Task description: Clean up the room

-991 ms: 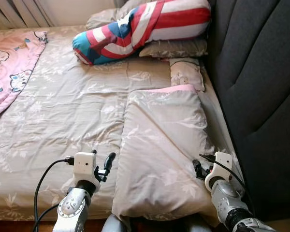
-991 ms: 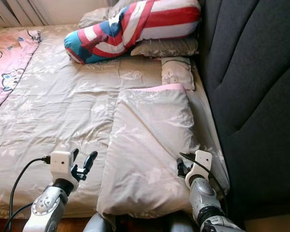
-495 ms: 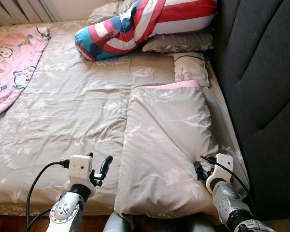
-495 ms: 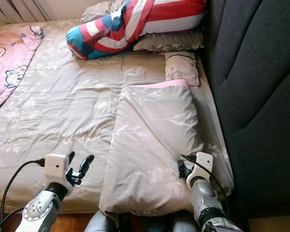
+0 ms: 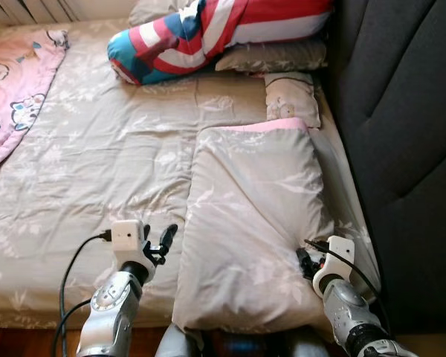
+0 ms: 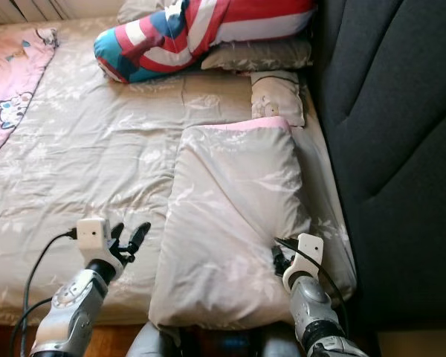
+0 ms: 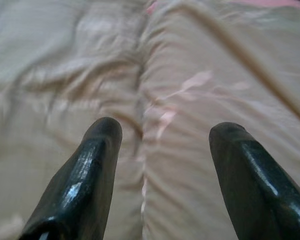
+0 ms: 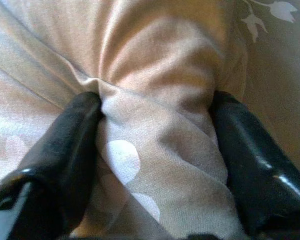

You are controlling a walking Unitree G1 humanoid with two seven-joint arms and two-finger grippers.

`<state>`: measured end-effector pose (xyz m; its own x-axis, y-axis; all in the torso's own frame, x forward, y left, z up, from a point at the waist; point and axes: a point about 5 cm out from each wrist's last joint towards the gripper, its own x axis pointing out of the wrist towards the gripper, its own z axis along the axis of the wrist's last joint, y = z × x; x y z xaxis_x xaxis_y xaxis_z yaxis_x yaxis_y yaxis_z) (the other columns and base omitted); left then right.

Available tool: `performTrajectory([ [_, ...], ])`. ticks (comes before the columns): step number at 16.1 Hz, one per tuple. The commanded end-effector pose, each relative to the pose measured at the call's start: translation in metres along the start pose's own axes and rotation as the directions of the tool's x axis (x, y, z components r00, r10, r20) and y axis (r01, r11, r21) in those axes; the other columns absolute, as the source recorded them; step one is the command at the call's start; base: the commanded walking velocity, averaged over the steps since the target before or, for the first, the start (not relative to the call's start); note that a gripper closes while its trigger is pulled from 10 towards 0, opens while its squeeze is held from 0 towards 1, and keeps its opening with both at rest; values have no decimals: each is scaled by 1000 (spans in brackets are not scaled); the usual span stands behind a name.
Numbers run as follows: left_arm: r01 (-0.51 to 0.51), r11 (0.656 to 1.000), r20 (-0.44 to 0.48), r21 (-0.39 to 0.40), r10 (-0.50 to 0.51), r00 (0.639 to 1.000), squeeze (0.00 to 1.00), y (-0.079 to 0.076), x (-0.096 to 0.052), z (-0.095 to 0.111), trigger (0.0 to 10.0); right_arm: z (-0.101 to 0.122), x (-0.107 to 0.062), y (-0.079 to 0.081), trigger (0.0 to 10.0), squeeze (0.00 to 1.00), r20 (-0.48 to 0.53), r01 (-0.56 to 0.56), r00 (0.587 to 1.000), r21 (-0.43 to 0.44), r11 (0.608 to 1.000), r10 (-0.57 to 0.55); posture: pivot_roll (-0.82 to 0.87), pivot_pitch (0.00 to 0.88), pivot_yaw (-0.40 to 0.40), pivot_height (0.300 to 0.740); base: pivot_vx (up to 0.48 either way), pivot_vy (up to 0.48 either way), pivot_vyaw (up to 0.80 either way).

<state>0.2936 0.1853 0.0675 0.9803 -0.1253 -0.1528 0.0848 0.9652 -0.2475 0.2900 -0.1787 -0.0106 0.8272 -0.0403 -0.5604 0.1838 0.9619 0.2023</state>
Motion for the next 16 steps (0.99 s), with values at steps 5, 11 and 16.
performTrajectory([
  [5,117,969,-190,220,-75,979,0,19,22,-3,10000,-42,-11,-10,0,0,-158,18,987,-18,1000,-21,35,326,20,663,0,0,0],
  [11,101,995,-218,11,-96,971,1000,5,28,-27,10000,-40,-10,-4,0,0,-145,-15,989,-43,999,9,-3,339,-5,663,0,0,0],
  [16,82,995,-226,-50,-91,970,1000,-3,28,-41,10000,-33,-9,-8,0,0,-93,-17,996,-58,998,11,-16,351,-23,663,0,0,0],
])
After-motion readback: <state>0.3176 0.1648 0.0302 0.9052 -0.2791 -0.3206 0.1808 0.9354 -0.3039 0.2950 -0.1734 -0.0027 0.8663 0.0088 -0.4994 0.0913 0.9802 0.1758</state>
